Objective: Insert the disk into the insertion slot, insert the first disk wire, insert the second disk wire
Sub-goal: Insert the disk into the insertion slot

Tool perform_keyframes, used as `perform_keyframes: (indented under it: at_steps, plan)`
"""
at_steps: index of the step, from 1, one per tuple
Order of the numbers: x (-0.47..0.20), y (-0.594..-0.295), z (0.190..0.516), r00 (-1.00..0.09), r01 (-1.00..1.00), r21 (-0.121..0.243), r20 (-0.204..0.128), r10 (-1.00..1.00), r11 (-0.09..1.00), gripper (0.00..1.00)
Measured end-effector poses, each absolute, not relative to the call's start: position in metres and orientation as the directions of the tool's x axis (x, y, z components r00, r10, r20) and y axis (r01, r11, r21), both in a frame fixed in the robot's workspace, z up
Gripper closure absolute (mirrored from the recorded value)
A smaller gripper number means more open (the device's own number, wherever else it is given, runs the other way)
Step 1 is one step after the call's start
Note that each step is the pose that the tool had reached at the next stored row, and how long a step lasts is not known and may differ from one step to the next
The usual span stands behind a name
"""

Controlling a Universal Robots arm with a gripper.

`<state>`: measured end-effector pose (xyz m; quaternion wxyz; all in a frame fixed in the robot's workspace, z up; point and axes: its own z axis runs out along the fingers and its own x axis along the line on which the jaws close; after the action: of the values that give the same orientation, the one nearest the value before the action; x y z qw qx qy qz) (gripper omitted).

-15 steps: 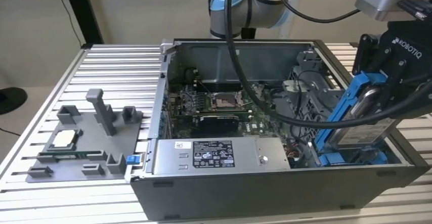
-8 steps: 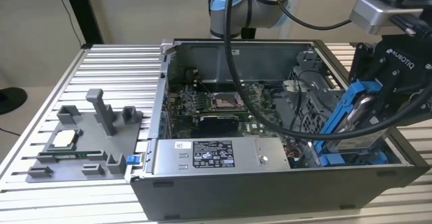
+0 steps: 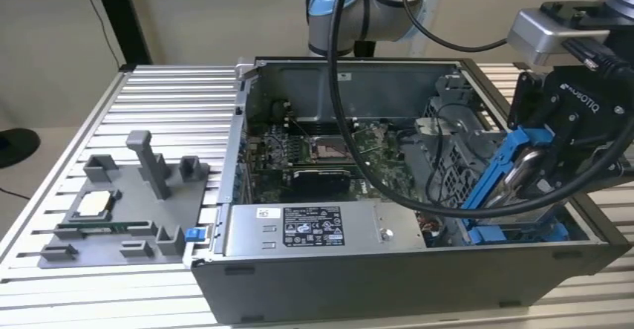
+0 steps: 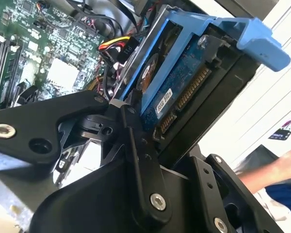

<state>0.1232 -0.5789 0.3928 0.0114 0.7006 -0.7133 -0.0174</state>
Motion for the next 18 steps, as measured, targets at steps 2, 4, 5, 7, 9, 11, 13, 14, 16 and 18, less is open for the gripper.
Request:
perform_keyframes:
  at_steps: [2, 4, 5, 7, 9, 11, 13, 14, 16, 18]
  plan:
    - [0.123, -0.579, 0.393, -0.018, -0.999, 0.041, -0.008, -1.000, 0.018, 0.00]
    - [0.123, -0.579, 0.393, -0.018, -0.999, 0.041, -0.008, -1.000, 0.018, 0.00]
    - [0.123, -0.579, 0.393, -0.018, -0.999, 0.041, -0.008, -1.000, 0.018, 0.00]
    - [0.123, -0.579, 0.393, -0.018, -0.999, 0.041, -0.008, -1.000, 0.018, 0.00]
    - [0.124, -0.579, 0.392, -0.018, -0.999, 0.041, -0.008, -1.000, 0.018, 0.00]
    - [0.127, -0.579, 0.392, -0.018, -0.999, 0.041, -0.008, -1.000, 0.018, 0.00]
    - [0.132, -0.578, 0.391, -0.018, -0.999, 0.041, -0.008, -1.000, 0.018, 0.00]
    - [0.136, -0.577, 0.390, -0.018, -0.999, 0.041, -0.008, -1.000, 0.018, 0.00]
    - [0.145, -0.573, 0.387, -0.018, -0.999, 0.041, -0.008, -1.000, 0.018, 0.00]
    - [0.151, -0.570, 0.383, -0.018, -0.999, 0.041, -0.008, -1.000, 0.018, 0.00]
